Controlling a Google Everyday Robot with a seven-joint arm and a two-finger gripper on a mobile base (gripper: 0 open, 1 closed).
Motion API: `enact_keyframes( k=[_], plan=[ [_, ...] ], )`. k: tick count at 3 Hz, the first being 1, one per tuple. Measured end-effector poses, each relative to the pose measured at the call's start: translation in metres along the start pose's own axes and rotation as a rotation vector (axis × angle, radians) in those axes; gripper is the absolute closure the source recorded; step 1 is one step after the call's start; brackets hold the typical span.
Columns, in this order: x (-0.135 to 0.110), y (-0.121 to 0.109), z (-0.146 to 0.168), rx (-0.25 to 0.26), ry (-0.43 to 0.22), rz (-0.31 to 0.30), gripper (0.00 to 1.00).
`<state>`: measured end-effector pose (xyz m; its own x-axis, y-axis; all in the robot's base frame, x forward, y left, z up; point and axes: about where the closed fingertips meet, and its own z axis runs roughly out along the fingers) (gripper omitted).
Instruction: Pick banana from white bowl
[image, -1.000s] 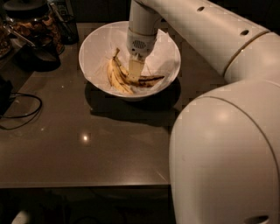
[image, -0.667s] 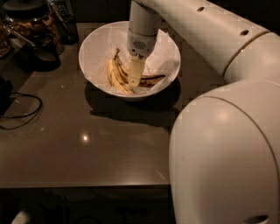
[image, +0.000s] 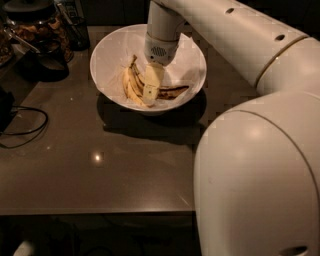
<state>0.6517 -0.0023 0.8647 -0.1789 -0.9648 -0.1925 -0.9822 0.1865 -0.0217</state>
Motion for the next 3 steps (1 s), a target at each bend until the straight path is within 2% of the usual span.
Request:
enact_keyframes(
  k=[1, 3],
  plan=[
    [0.0053, 0.0005, -0.0019, -0.009, -0.048, 0.007, 0.04],
    [0.0109, 0.0017, -0.0027, -0.025, -0.093, 0.017, 0.39]
  ],
)
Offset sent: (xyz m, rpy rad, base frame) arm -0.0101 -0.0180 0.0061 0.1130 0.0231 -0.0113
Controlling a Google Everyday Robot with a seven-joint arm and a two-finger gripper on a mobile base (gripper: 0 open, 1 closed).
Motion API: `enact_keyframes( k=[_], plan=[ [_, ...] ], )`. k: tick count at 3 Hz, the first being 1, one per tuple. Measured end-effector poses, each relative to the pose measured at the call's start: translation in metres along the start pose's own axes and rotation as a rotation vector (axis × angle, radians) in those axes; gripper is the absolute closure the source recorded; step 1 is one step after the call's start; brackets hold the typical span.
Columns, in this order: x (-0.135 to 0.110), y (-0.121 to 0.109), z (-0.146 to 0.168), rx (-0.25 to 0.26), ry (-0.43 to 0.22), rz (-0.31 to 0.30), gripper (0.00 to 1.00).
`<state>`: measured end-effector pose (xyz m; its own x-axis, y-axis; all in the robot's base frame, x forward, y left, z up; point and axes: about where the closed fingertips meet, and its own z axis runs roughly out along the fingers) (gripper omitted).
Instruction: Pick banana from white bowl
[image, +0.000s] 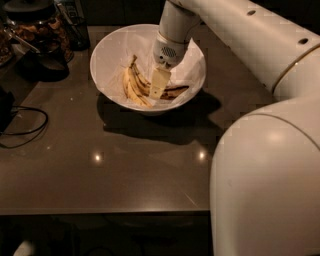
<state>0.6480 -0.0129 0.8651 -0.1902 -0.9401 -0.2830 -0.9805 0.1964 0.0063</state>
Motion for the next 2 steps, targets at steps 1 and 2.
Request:
enact_keyframes(
  k=[1, 2],
  plan=[
    [0.0001, 0.0, 0.0, 0.0, 0.0, 0.0, 0.43],
    [0.001, 0.0002, 0.0003, 0.0, -0.001, 0.001, 0.45]
  ],
)
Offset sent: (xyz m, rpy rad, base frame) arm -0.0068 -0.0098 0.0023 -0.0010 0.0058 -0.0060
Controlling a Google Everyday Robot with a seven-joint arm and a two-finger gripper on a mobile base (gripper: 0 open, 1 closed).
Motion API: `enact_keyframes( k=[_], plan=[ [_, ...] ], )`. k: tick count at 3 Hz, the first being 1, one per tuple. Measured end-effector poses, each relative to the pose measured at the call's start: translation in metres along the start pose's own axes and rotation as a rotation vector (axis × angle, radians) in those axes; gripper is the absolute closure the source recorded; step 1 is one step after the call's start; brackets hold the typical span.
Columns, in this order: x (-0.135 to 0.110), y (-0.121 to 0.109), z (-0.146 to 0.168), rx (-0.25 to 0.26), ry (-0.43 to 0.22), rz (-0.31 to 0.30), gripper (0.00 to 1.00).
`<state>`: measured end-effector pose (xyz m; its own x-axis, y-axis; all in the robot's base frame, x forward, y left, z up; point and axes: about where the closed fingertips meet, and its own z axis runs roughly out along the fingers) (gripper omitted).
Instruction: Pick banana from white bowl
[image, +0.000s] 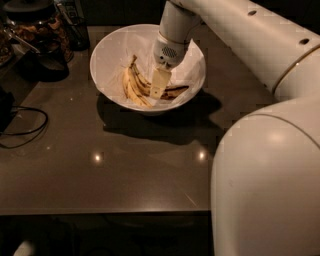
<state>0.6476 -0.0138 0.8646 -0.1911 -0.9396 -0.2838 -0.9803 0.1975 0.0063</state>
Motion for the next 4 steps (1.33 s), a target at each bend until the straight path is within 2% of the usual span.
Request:
enact_keyframes(
  k=[2, 3, 4],
  plan=[
    [-0.002, -0.005, 0.027, -0.04, 0.038, -0.007, 0.46],
    [-0.003, -0.005, 0.027, -0.044, 0.043, -0.009, 0.65],
    [-0.003, -0.005, 0.027, -0.044, 0.043, -0.009, 0.88]
  ],
)
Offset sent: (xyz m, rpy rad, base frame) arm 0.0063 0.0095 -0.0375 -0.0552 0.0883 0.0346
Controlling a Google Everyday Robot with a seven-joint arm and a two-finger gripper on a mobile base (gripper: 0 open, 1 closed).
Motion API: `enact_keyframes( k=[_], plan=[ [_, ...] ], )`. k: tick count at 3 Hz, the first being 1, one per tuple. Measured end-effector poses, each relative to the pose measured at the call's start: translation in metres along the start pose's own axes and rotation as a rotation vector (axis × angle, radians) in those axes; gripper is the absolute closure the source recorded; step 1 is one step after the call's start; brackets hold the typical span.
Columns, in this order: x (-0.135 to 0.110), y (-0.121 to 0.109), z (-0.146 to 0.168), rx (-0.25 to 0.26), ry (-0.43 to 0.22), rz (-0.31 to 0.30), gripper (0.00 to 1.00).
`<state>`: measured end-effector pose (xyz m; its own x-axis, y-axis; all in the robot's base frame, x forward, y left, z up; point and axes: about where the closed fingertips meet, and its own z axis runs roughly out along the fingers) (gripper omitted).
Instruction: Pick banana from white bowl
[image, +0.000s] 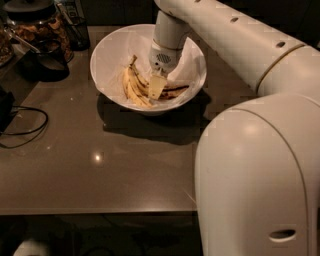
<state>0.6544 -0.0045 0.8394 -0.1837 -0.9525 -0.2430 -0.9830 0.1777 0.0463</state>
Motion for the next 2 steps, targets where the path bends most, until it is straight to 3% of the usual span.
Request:
enact_keyframes(
  k=[1, 2],
  plan=[
    [0.0, 0.0, 0.0, 0.0, 0.0, 0.0, 1.0],
    [0.0, 0.0, 0.0, 0.0, 0.0, 0.0, 1.0]
  ],
)
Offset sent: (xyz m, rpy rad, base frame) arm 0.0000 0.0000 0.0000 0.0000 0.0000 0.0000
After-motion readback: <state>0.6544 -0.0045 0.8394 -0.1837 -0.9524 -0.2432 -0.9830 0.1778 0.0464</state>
